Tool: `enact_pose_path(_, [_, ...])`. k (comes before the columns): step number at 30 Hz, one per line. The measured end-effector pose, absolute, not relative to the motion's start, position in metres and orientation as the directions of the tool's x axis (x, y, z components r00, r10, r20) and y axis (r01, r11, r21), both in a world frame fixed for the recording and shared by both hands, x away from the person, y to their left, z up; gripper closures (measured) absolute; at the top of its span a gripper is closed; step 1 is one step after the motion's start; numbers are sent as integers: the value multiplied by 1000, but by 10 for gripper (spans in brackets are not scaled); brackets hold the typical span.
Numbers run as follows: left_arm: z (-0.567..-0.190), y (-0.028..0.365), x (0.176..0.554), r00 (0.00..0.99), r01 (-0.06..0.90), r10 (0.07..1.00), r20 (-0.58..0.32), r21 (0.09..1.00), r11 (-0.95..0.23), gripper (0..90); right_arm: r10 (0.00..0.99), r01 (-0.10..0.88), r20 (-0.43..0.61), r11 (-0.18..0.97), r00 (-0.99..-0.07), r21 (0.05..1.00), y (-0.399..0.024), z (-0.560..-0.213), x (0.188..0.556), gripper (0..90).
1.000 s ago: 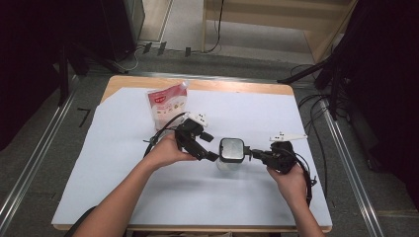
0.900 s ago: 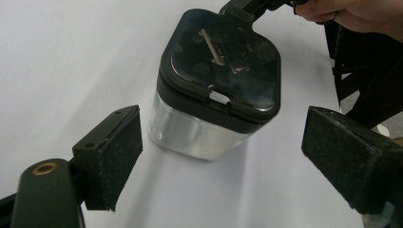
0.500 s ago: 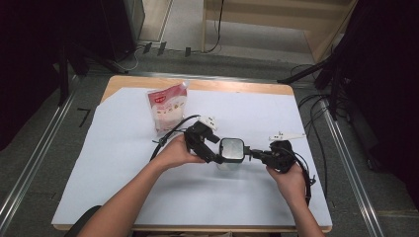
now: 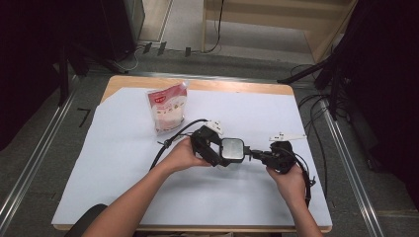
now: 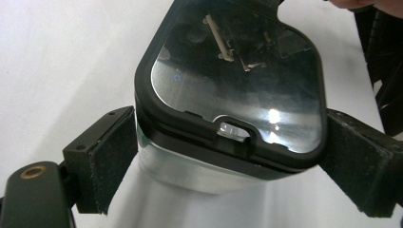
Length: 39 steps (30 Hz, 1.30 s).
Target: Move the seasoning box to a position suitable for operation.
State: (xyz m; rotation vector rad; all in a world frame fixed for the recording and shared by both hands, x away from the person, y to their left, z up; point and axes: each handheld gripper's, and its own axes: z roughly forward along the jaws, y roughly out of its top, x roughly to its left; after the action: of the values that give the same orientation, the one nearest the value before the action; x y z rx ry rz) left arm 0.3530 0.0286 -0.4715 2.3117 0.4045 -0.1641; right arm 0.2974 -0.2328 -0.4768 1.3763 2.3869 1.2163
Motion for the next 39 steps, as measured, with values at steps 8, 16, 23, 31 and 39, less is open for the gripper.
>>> enact_pose_path(8, [-472,23,350,944,329,259,-207,672,-663,111,776,672,266,257,-572,694,-233,-477,297,900])
enact_pose_path(16, [-467,23,346,961,267,238,-138,678,-685,133,777,674,265,259,-571,691,-232,-477,296,900])
enact_pose_path(23, [-461,25,344,971,225,221,-94,678,-700,153,778,677,265,261,-570,688,-232,-478,296,900])
enact_pose_path(31, [-458,25,343,975,205,210,-76,672,-712,163,778,679,268,259,-568,686,-232,-478,296,900])
enact_pose_path(39, [-455,24,345,977,200,194,-84,658,-726,166,777,681,272,259,-569,684,-232,-478,297,900])
